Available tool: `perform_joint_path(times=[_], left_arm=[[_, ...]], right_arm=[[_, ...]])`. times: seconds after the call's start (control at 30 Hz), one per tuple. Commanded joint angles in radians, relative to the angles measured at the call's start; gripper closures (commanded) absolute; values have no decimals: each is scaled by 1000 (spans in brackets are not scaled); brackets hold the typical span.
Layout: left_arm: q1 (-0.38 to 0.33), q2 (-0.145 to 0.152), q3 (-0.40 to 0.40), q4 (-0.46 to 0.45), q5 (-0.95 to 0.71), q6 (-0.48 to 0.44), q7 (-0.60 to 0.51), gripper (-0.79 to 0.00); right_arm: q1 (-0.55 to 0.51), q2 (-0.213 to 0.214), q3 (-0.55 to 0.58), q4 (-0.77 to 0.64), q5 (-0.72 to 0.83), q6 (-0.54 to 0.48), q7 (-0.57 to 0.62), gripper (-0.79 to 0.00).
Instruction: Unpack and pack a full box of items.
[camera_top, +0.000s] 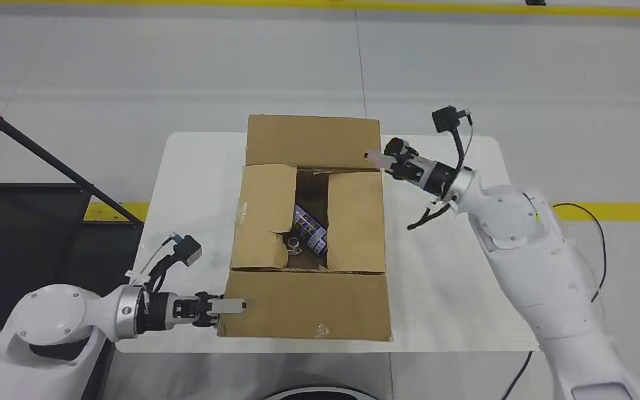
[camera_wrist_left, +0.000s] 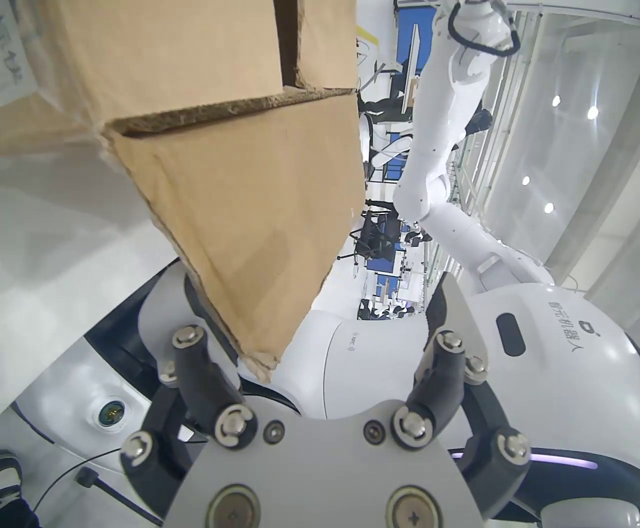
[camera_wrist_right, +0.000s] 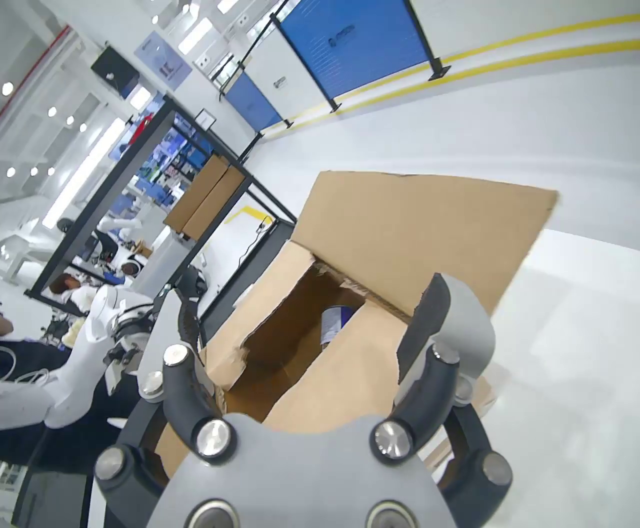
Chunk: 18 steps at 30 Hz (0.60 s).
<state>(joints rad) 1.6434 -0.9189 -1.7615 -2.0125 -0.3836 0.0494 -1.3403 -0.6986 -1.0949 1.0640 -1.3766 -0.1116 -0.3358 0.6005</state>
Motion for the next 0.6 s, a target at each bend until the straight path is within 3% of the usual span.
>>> perform_joint_path(times=[0.0,0.3,0.57], left_arm=[[-1,1,-2,-2,-21,6,0,-785],[-20,5,-2,11,-97,28,14,-785],[-35,8,5,15,-127,30,31,-785]], right_arm=[[41,-17,-40,73,21,37,-20,-785],[187,-92,-144,352,141,104,-112,-785],[260,-139,-186,510,233,10,-44,-785]])
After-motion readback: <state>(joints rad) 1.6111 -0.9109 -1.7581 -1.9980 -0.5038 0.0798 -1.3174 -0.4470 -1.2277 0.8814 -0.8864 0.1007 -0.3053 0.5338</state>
